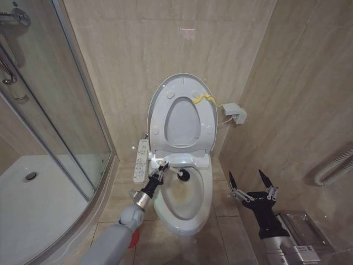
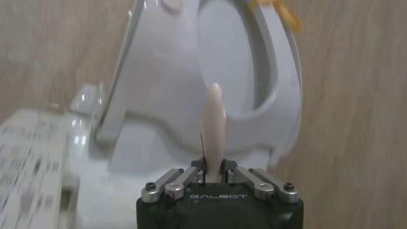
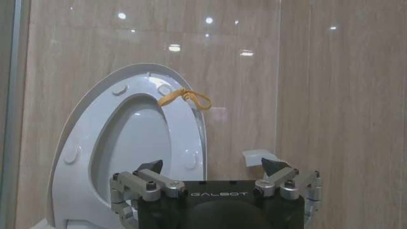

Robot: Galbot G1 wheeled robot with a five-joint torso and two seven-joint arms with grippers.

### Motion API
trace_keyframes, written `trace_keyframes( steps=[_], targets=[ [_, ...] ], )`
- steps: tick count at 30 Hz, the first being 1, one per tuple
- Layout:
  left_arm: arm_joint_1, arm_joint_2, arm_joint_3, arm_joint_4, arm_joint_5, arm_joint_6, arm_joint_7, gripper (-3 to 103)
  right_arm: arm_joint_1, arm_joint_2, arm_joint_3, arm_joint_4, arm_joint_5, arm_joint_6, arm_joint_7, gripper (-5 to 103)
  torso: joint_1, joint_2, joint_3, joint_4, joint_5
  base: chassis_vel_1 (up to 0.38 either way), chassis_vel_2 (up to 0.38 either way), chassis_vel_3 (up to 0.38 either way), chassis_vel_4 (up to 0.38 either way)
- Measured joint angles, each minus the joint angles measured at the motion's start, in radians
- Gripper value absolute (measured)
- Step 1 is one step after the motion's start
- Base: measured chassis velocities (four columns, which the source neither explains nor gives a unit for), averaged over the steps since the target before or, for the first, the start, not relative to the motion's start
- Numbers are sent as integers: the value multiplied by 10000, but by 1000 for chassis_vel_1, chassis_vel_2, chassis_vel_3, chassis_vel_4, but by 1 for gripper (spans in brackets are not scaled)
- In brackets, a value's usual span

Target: Open the toilet lid, clean the toilet bowl with a toilet brush, close the toilet lid, and flush.

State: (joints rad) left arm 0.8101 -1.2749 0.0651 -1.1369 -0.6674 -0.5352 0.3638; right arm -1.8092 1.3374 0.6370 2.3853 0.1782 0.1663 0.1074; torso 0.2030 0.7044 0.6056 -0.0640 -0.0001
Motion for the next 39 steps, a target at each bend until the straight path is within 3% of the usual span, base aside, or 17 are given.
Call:
trace_keyframes(
  steps=[8,12,13,16,22,26,27,30,31,35,36,39],
  targets=[
    [412,496,49,-1436,-327,13,-186,16,0,0,0,0,0,0,0,100,-1,1,-1,-3,-1,0,0,0,0],
    [879,1387,56,-3235,-826,195,-341,16,0,0,0,0,0,0,0,100,-1,2,-2,-1,-1,0,0,0,0],
    [879,1387,56,-3235,-826,195,-341,16,0,0,0,0,0,0,0,100,-1,2,-2,-1,-1,0,0,0,0],
    [1499,2319,-240,-4662,-1141,387,-230,16,0,0,0,0,0,0,0,100,-2,2,-2,-1,-1,0,0,0,0],
    [2876,3509,-1040,-6511,-1074,522,-424,16,0,0,0,0,0,0,0,100,-1,2,-3,-1,-2,0,0,0,0],
    [5042,4663,-2624,-8596,-478,642,-1507,16,0,-1,0,0,0,0,0,100,-2,3,-3,2,-1,0,0,0,0],
    [5042,4663,-2624,-8596,-478,642,-1507,16,0,-1,0,0,0,0,0,100,-2,3,-3,2,-1,0,0,0,0],
    [7012,4798,-4261,-9893,394,994,-2522,16,0,0,0,0,0,0,1,100,-2,3,-2,-1,-3,0,0,0,0],
    [7012,4798,-4261,-9893,394,994,-2522,16,0,0,0,0,0,0,1,100,-2,3,-2,-1,-3,0,0,0,0],
    [9315,4048,-5486,-11623,1530,2153,-4337,16,0,0,0,-1,0,0,0,100,-3,3,-3,-1,1,0,0,0,0],
    [9315,4048,-5486,-11623,1530,2153,-4337,16,0,0,0,-1,0,0,0,100,-3,3,-3,-1,1,0,0,0,0],
    [10125,3197,-5646,-11963,2275,2396,-5035,16,0,-1,0,0,0,0,1,100,-3,3,-3,0,2,0,0,0,0]
  ],
)
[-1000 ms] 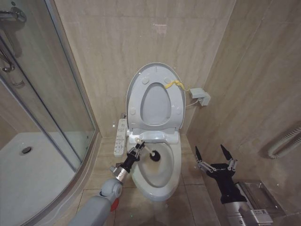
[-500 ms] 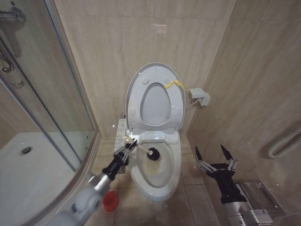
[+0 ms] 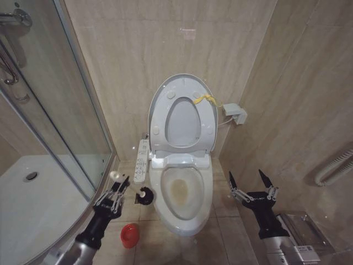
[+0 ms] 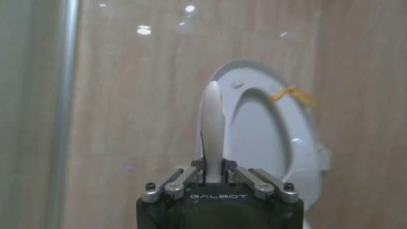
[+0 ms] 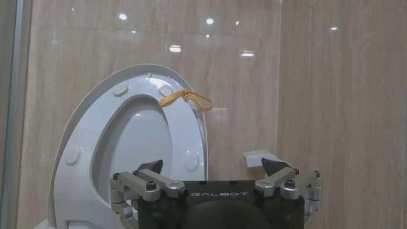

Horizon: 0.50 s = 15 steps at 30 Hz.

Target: Open the toilet lid, clean the toilet bowl with a toilet brush, close the toilet lid, and flush.

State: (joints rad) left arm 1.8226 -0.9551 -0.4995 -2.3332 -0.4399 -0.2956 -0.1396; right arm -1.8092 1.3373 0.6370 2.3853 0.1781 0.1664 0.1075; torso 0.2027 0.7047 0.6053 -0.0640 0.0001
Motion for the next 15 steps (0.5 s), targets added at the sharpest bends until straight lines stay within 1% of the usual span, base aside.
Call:
trace_keyframes(
  steps=[1,3,5,6,7,9,10,13,14,15],
  targets=[
    [0,0,0,0,0,0,0,16,0,0,0,0,0,0,0,100,0,0,0,0,0,0,0,0,0],
    [179,-505,37,275,487,-66,-295,16,0,0,0,0,0,0,0,100,0,-1,0,0,-1,0,0,0,0],
    [272,-988,77,546,764,-81,-554,16,0,1,-1,0,0,0,0,100,0,-1,1,-1,0,0,0,0,0],
    [272,-988,77,546,764,-81,-554,16,0,1,-1,0,0,0,0,100,0,-1,1,-1,0,0,0,0,0],
    [285,-1175,83,728,877,-86,-642,16,0,0,0,0,0,0,0,100,0,-1,1,0,0,0,0,0,0],
    [188,-1522,134,1393,1104,-146,-776,16,0,0,-1,0,0,0,-1,100,0,-1,1,1,1,0,0,0,0],
    [188,-1522,134,1393,1104,-146,-776,16,0,0,-1,0,0,0,-1,100,0,-1,1,1,1,0,0,0,0],
    [-315,-1785,293,2691,1284,-255,-952,16,0,1,0,0,0,0,0,100,1,-1,1,0,-1,0,0,0,0],
    [-315,-1785,293,2691,1284,-255,-952,16,0,1,0,0,0,0,0,100,1,-1,1,0,-1,0,0,0,0],
    [-581,-1870,359,3207,1282,-346,-983,16,0,1,0,0,0,0,0,100,1,-2,1,0,0,0,0,0,0]
  ],
)
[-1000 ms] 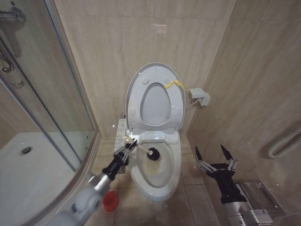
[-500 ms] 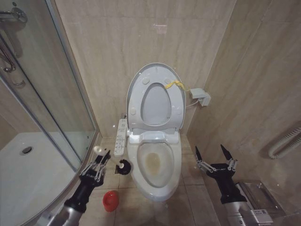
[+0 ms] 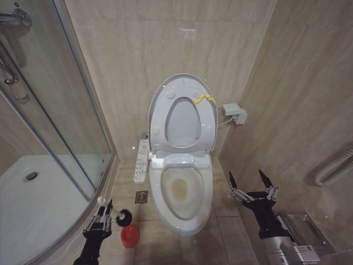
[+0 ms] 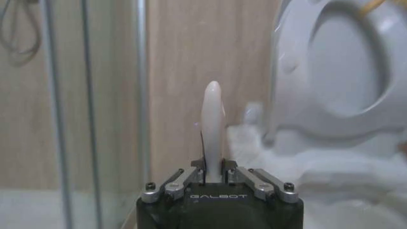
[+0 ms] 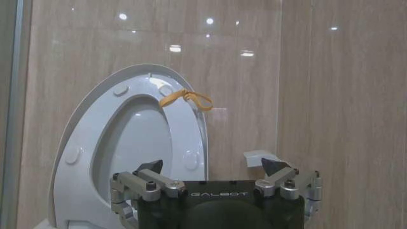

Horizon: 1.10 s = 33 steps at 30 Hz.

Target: Open the toilet lid, clean the toilet bowl with a toilet brush, close the toilet lid, and flush.

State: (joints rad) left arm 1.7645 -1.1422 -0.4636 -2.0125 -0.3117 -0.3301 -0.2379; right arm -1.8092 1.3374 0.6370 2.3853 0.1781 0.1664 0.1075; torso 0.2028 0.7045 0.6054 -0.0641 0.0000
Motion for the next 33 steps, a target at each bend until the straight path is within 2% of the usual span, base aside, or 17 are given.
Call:
trace_keyframes(
  steps=[3,4,6,7,10,13,20,33],
  targets=[
    [-1129,-249,273,1903,-232,-604,202,16,-1,0,-1,0,0,0,-1,100,1,0,0,0,0,0,0,0,0],
    [-1129,-249,273,1903,-232,-604,202,16,-1,0,-1,0,0,0,-1,100,1,0,0,0,0,0,0,0,0],
    [-1948,-390,417,3178,-407,-939,500,16,-1,0,0,0,0,0,-1,100,1,-1,1,1,-4,0,0,0,0],
    [-1948,-390,417,3178,-407,-939,500,16,-1,0,0,0,0,0,-1,100,1,-1,1,1,-4,0,0,0,0],
    [-3417,-711,630,5364,-550,-1499,974,16,0,0,0,1,-1,0,-1,100,3,-1,1,-5,-4,0,0,0,0],
    [-3790,-791,720,6039,-654,-1613,1179,16,0,0,0,0,0,0,0,100,3,-1,2,0,-1,0,0,0,0],
    [-3986,-855,942,6333,-868,-1570,1395,16,0,0,0,1,0,0,0,100,2,-1,1,0,0,0,0,0,0],
    [-3869,-1006,1070,5960,-749,-1213,1193,16,0,0,0,0,0,0,0,100,1,0,0,1,0,0,0,0,0]
  ],
)
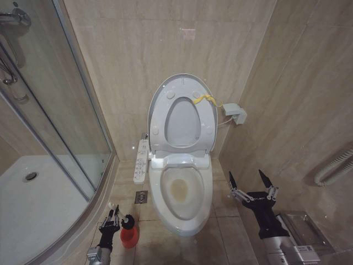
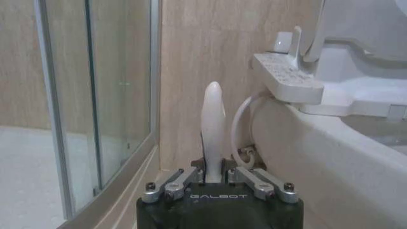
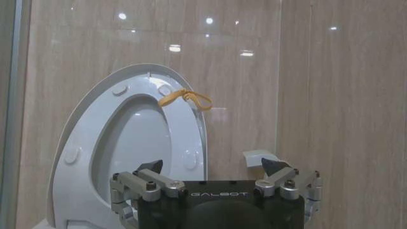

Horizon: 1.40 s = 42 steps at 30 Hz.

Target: Open the toilet lid, clean the toilet bowl with a toilet brush, close the toilet lid, and flush.

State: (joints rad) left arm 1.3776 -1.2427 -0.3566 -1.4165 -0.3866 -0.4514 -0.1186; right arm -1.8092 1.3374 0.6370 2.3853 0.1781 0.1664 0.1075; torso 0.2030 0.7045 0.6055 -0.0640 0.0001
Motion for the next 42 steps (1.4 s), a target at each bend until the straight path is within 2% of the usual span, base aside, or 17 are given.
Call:
trace_keyframes(
  steps=[15,29,42],
  targets=[
    [473,-220,13,-730,313,270,-387,16,0,0,0,0,0,0,0,100,-1,0,-1,0,0,0,0,0,0],
    [700,-442,-65,-590,663,289,-616,16,0,0,0,0,0,0,0,100,-1,0,-1,-1,0,0,0,0,0],
    [-101,-450,-41,1117,456,-164,-184,16,0,0,0,0,0,0,0,100,0,0,0,-1,-1,0,0,0,0]
  ],
)
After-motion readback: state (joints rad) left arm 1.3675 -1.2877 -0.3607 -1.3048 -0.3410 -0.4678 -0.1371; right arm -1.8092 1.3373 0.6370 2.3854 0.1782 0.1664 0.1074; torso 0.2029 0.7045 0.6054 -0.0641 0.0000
